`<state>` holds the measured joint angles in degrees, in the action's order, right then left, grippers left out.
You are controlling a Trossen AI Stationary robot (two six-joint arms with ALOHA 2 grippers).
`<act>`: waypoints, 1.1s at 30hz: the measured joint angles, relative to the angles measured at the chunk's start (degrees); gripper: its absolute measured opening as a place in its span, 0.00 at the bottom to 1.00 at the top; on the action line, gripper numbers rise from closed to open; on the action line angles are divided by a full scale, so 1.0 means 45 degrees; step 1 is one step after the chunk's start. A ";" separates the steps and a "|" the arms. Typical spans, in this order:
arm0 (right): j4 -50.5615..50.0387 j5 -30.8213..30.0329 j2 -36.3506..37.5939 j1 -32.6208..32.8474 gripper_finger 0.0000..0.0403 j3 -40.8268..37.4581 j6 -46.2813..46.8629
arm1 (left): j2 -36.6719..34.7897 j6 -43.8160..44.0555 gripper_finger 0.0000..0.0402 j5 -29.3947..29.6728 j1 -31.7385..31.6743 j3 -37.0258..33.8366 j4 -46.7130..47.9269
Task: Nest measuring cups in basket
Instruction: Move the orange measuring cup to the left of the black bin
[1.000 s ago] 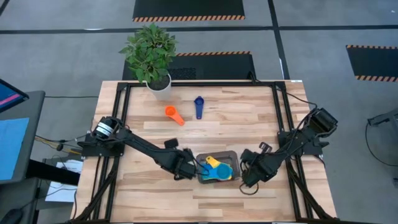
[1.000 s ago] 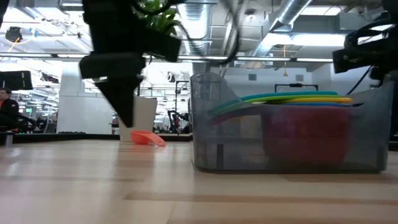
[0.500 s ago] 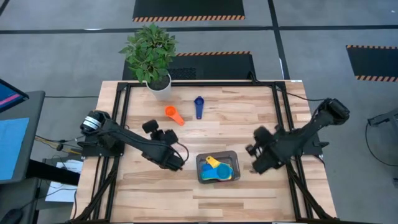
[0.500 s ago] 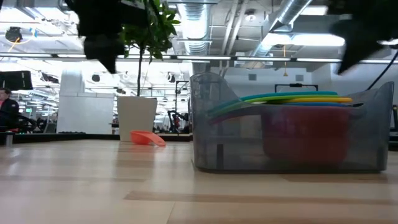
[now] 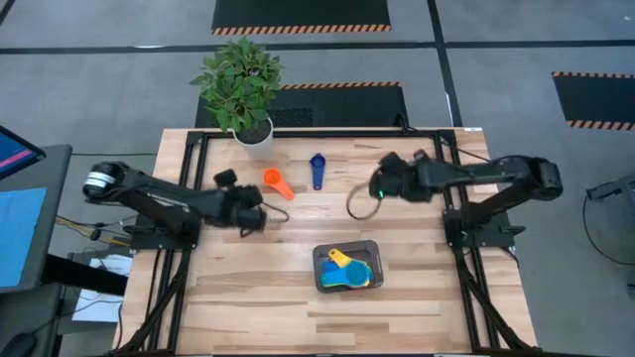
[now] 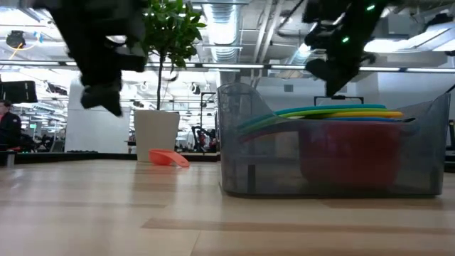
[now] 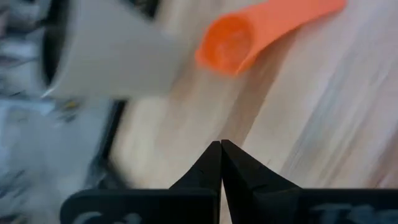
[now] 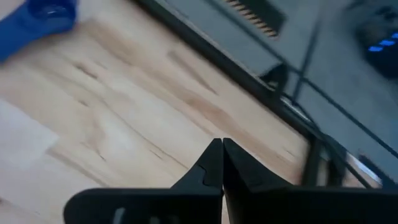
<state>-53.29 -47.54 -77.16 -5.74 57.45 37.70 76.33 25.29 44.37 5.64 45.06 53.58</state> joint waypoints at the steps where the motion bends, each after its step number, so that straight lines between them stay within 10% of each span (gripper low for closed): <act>1: 0.0553 0.0495 0.0018 -0.0483 0.04 0.0000 -0.1026 | -0.0333 -0.1377 0.00 -0.0528 -0.0510 -0.0260 -0.1070; 9: 0.2675 0.4885 -0.0010 -0.2667 0.07 0.0000 -0.4795 | -0.1094 -0.8565 0.00 -0.4360 -0.3389 -0.0631 -0.5735; 33: 0.2085 0.5612 -0.0015 -0.2394 0.05 -0.0005 -0.5350 | 0.2205 -1.0287 0.57 -0.5910 -0.5274 -0.0535 -0.7018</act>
<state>-43.91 -22.28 -77.23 -16.51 57.43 13.63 86.25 -21.00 17.78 -18.09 42.65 22.00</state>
